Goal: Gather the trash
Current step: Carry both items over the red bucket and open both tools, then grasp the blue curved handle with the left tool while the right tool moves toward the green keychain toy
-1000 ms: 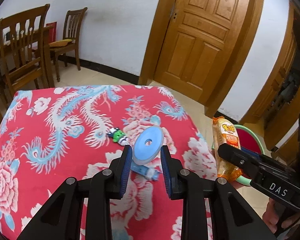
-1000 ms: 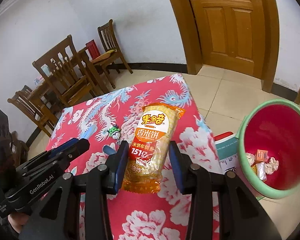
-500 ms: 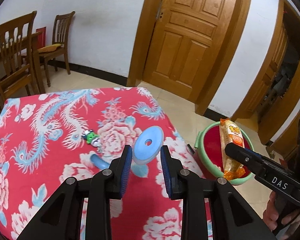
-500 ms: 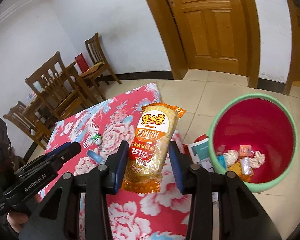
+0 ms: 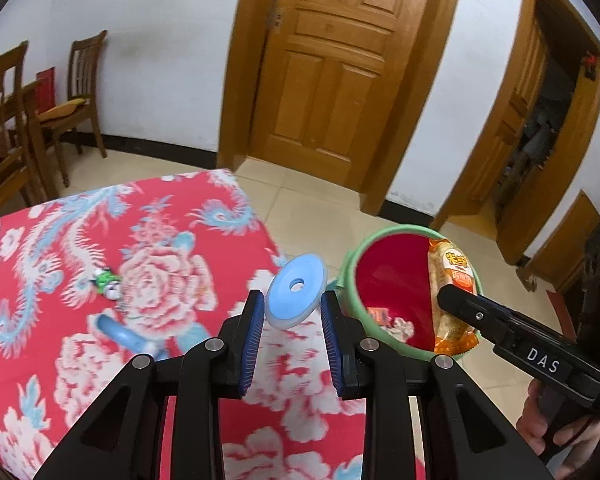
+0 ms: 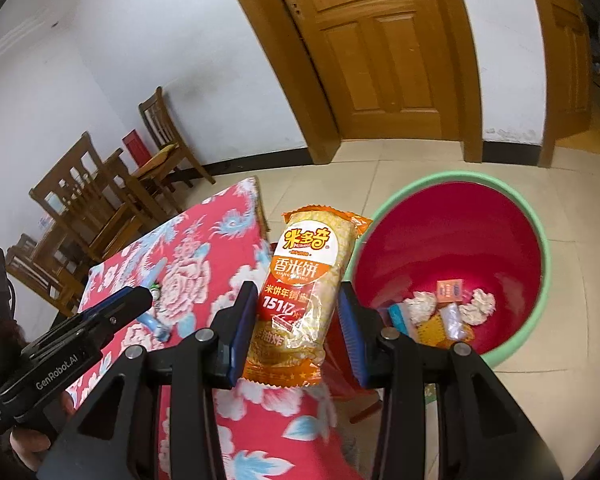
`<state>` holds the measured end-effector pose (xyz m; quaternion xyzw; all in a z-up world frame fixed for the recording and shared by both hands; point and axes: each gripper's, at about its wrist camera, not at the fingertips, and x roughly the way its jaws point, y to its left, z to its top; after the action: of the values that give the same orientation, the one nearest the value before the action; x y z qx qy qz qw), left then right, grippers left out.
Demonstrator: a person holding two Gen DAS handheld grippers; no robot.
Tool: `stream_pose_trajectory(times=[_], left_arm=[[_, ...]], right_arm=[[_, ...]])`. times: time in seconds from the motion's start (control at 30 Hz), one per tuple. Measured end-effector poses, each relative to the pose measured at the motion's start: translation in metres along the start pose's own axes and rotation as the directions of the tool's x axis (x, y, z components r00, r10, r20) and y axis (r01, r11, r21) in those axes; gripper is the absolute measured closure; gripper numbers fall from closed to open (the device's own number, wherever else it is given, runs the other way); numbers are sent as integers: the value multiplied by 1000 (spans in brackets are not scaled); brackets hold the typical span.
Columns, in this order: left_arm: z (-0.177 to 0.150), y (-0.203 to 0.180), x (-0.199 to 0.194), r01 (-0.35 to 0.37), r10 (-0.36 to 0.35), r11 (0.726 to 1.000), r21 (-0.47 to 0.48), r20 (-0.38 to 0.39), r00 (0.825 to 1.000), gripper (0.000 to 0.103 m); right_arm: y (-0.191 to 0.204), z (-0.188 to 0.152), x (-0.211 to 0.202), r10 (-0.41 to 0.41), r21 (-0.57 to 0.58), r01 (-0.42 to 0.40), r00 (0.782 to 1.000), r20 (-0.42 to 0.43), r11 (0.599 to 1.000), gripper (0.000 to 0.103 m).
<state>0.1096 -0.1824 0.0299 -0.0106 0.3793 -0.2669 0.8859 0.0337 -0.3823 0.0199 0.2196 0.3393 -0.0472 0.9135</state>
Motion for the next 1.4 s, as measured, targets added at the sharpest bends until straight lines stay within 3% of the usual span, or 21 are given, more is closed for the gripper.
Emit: stream_pose_trajectory(times=[0.4, 0.77, 1.1, 1.4], left_arm=[[0, -59, 53, 57, -50, 994, 94, -78, 996, 74], [-11, -101, 103, 106, -79, 983, 152, -175, 981, 74], [-11, -109, 121, 112, -78, 980, 163, -202, 976, 78], [-8, -97, 106, 107, -84, 987, 120, -186, 979, 77]], right_arm=[[-68, -2, 1, -69, 107, 69, 998, -5, 992, 60], [-114, -6, 11, -119, 171, 123, 992, -32, 978, 59], [-132, -5, 11, -141, 209, 145, 989, -32, 967, 57], [-124, -3, 1, -137, 203, 136, 991, -6, 970, 57]])
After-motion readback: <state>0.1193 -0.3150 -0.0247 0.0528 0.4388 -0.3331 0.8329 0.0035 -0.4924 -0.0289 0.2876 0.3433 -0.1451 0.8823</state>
